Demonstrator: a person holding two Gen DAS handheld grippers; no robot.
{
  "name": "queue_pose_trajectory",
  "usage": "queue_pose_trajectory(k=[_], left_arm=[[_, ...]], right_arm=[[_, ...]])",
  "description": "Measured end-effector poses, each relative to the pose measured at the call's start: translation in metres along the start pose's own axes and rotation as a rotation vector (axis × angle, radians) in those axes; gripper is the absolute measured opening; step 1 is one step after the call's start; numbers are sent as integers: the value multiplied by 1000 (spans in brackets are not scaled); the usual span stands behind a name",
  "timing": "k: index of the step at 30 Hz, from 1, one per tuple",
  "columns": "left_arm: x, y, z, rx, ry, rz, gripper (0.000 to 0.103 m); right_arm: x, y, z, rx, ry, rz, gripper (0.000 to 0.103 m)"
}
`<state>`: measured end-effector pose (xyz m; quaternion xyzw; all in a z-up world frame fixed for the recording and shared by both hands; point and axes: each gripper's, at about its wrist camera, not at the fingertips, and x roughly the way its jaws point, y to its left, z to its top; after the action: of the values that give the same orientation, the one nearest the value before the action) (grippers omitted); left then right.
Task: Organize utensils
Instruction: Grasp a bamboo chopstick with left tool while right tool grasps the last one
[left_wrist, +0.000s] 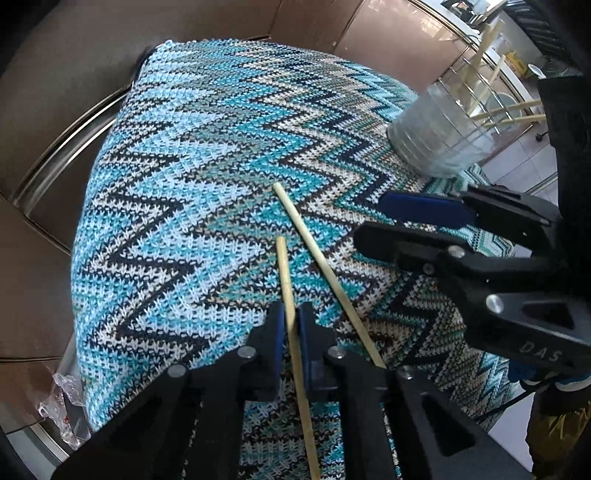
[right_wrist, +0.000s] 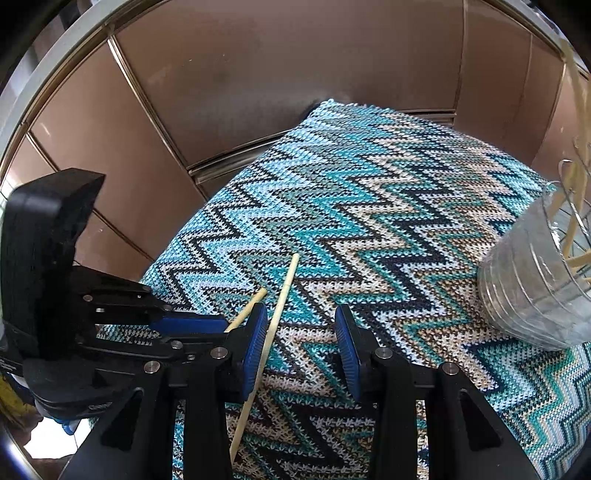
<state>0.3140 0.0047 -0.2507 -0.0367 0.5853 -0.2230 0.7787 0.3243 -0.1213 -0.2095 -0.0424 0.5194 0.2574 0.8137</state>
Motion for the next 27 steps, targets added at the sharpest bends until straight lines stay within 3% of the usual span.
queue_pose_trajectory(k=[5,20,24,27], left_arm=[[-1,5,-1,-28,3,-27,5],[-38,27,-22,-122,-130,-84,5],[-49,31,-29,-139,-162,-88,5],[-57,31,-36,-152,-184,-86,5]], right_arm=[[7,1,5,-1,33,16,28],[43,15,19,-23,152,15,21],[58,19,23,-34,204,-6,9],[58,22,25,-29,198,-2,6]])
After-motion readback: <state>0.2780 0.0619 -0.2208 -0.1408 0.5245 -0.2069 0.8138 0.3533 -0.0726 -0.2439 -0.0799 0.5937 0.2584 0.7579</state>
